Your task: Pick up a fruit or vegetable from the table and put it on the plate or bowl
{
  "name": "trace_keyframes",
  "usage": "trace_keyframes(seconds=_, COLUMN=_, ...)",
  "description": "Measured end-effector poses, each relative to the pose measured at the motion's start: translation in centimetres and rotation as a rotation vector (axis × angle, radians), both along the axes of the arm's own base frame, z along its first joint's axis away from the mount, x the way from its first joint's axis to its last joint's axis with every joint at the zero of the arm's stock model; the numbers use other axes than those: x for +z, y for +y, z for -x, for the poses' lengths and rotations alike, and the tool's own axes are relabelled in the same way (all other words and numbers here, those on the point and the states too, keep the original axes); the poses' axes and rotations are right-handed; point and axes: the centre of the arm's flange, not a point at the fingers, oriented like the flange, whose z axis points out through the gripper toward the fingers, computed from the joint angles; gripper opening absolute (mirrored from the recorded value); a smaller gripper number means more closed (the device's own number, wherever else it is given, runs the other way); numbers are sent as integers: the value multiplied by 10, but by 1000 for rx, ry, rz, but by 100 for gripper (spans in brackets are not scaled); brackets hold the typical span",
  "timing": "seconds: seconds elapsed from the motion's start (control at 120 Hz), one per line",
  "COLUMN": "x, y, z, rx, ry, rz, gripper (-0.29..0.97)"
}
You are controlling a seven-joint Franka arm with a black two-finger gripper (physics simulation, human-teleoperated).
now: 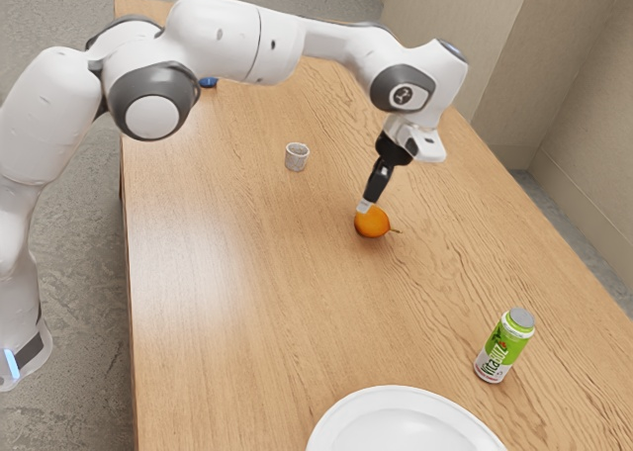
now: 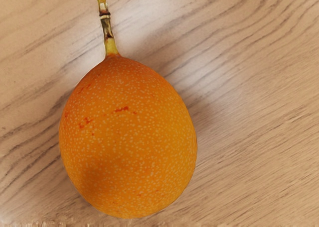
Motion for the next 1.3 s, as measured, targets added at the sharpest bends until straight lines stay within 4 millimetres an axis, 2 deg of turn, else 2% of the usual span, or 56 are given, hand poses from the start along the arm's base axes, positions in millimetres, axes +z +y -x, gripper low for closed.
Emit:
trace_keyframes(seconds=0.192, x=-11, y=5, z=-2, rx=1, ry=14, rz=-2, gripper=68)
trace_keyframes(seconds=0.333, x=-26, y=-5, z=-8, rx=-15, ry=25, rz=5, gripper=68)
trace_keyframes(seconds=0.5, x=-34, y=-7, z=-11, rx=-20, ry=28, rz=8, gripper=68)
trace_keyframes(seconds=0.908, x=-42, y=2, z=-14, rx=-10, ry=19, rz=-1, gripper=68)
trace_keyframes(seconds=1.3, x=-55, y=1, z=-18, rx=-11, ry=17, rz=4, gripper=68)
